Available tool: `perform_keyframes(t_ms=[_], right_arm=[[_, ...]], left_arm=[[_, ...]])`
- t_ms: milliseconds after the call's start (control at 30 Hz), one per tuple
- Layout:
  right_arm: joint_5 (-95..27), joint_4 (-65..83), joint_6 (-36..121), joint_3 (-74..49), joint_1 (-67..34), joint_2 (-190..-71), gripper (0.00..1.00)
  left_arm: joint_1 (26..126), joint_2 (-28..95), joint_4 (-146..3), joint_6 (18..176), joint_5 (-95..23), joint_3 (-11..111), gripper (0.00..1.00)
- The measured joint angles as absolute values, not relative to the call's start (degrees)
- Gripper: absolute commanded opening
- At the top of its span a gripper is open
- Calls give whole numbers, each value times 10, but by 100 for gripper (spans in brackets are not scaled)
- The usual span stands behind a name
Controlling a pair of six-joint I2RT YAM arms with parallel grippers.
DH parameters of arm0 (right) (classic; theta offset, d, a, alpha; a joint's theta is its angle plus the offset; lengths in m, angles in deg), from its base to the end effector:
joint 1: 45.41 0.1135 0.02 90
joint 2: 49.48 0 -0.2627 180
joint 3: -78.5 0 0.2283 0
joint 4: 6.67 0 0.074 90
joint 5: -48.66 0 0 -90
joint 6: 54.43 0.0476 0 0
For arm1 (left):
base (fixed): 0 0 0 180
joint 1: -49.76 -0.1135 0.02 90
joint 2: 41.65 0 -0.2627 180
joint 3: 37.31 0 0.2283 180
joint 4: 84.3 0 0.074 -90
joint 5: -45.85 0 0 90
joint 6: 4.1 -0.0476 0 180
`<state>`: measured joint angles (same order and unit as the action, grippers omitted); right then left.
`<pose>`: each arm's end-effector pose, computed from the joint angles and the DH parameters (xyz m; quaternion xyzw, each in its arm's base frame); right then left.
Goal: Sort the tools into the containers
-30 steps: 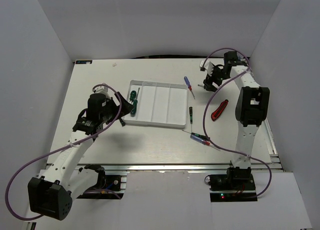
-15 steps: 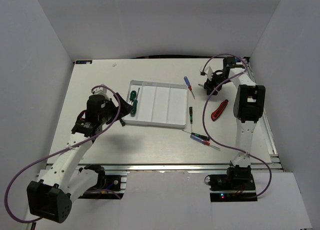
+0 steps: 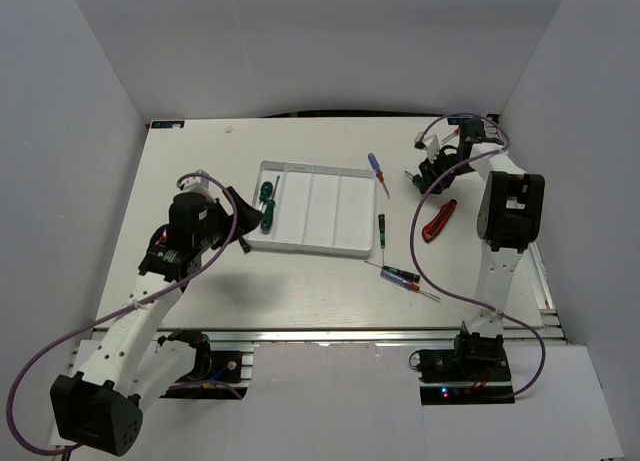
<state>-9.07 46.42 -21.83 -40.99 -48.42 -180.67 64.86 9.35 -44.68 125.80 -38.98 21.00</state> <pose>0.4659 0.0010 0.1615 -0.4824 0.8061 0.1289 0.3176 0.1763 -0.0520 0.2818 -0.1667 0.8593 -0.2576 0.4093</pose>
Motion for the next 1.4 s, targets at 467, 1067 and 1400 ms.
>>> perform_keyframes(t_ms=[467,1067,1400], right_arm=[[-5,342,130,-273,-378,-1610,0],[-246,151,568,-327,-28,-1666,0],[-345,127,634,-377,34,-1780,15]], left_arm=[[649,75,-445,1259,-417,210,98],[649,-2,-407,1268,-469,210,98],[649,-35,-358,1266,-498,211,98]])
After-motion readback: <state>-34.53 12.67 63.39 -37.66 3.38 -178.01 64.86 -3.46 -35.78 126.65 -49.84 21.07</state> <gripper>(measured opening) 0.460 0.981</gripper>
